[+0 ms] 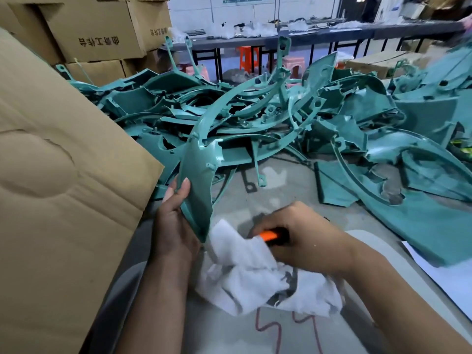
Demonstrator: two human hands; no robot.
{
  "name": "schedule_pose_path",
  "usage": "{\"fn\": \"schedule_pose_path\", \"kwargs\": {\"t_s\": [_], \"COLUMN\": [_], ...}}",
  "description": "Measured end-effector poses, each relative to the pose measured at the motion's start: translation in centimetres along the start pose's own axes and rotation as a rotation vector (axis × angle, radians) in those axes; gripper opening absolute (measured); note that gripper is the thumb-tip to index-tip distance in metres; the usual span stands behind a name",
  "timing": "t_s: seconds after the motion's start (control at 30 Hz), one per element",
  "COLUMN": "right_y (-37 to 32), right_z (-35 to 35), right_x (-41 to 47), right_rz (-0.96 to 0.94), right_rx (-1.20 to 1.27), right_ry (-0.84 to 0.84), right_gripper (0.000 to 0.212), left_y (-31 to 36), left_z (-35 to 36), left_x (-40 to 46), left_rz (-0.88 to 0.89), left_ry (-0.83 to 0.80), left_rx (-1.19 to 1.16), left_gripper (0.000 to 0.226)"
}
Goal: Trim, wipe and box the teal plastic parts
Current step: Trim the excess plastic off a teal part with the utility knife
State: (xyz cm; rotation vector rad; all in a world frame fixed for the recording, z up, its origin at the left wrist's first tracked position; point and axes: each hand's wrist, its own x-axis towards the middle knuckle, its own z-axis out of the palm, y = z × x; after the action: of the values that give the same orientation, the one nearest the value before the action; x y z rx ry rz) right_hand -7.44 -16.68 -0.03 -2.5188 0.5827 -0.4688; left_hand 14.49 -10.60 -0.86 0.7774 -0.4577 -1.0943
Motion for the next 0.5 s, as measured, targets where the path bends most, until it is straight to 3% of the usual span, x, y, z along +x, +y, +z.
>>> {"fn": "schedule_pose_path", "kwargs": {"t_s": [0.07, 0.17, 0.27, 0.37, 0.5], "right_y": [-0.1, 0.0, 0.6, 0.8, 0.3], "right_z": [-0.1, -1.0, -1.1, -0.4, 0.1], "right_x": [-0.2, -0.4, -0.3, 0.0, 0.3], "right_rz": [0.015, -0.016, 0.022, 0.116, 0.058], "right_rx": [0.075, 0.181, 0.08, 0.03, -0.014], "right_ry": [0.025, 0.394, 0.692, 0.721, 0.674], "right_gripper": [0.018, 0.007, 0.016, 0.018, 0.022], "left_y": [0.5, 0.6, 0.2, -0.1, -0.6], "left_z": [-0.4, -0.5, 0.2, 0.6, 1.5], "left_x": [0.1, 0.4, 0.6, 0.7, 0.8], "left_rz": [-0.002, 0.057, 0.087, 0.116, 0.086], "left_ry": [0.041, 0.123, 0.178, 0.213, 0.225], "left_rx": [0.015, -0.023, 0.051, 0.136, 0.197], "left_gripper": [0.045, 0.024, 0.022, 0.036, 0.033]}}
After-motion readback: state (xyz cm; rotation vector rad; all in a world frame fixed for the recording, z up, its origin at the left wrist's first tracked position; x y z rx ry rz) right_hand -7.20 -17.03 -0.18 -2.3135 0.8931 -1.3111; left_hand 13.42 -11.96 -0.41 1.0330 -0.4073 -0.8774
